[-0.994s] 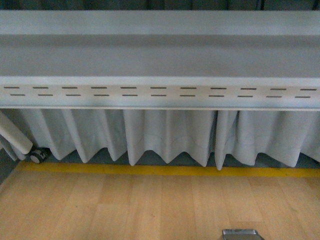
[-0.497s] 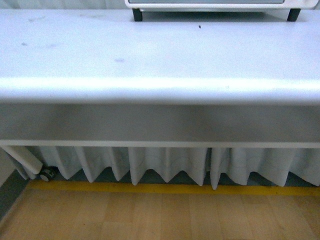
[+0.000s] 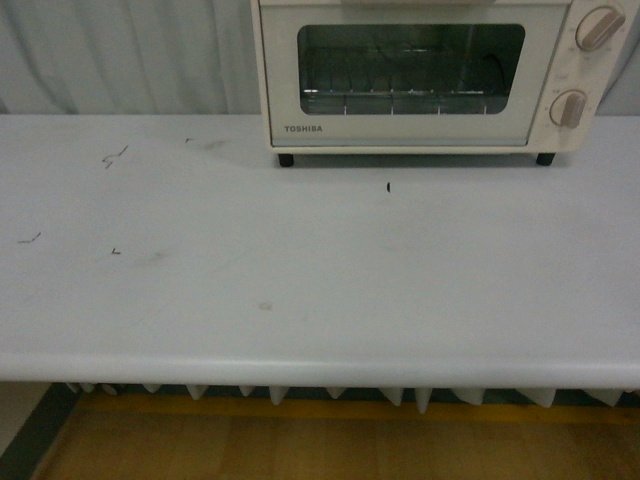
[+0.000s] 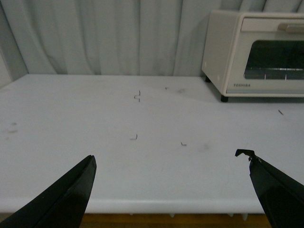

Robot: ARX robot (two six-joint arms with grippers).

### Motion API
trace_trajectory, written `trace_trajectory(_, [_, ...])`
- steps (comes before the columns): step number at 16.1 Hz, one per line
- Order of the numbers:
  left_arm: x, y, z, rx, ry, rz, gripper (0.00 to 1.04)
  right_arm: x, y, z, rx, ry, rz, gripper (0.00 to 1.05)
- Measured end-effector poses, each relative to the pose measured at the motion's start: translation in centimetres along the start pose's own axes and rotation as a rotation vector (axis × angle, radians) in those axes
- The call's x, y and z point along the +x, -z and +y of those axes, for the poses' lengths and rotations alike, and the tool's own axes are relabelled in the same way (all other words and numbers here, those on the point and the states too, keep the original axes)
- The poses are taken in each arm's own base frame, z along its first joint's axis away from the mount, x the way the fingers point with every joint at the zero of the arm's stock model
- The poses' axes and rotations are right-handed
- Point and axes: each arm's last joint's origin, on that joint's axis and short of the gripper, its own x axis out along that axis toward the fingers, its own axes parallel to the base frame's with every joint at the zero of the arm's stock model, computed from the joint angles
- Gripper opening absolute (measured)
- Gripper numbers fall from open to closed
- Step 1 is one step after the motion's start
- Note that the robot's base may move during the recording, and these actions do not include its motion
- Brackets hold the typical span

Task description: Open oven

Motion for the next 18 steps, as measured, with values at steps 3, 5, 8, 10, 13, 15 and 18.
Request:
trace_trajectory(3, [0.00, -0.01, 0.00, 0.000, -0.001, -0.001, 0.98, 0.00, 0.00, 0.00, 0.000, -0.001, 0.000, 0.98])
trace_trajectory(5, [0.00, -0.02, 0.00, 0.000, -0.001, -0.002, 0.98, 0.00, -0.02, 0.00, 0.000, 0.000, -0.002, 0.98])
trace_trajectory(8, [0.00, -0.01, 0.00, -0.001, -0.002, 0.000, 0.98, 0.00, 0.01, 0.00, 0.000, 0.000, 0.002, 0.98])
trace_trajectory(10, [0.00, -0.01, 0.00, -0.001, 0.000, 0.000, 0.98, 0.00, 0.01, 0.00, 0.000, 0.000, 0.001, 0.98])
trace_trajectory(13, [0.00, -0.02, 0.00, -0.001, -0.001, -0.002, 0.98, 0.00, 0.00, 0.00, 0.000, 0.000, 0.000, 0.98])
trace_trajectory(15, [0.00, -0.02, 0.00, -0.001, 0.000, -0.001, 0.98, 0.00, 0.00, 0.00, 0.000, 0.000, 0.000, 0.98])
trace_trajectory(18, [0.00, -0.02, 0.00, -0.001, -0.001, -0.001, 0.98, 0.00, 0.00, 0.00, 0.000, 0.000, 0.000, 0.98])
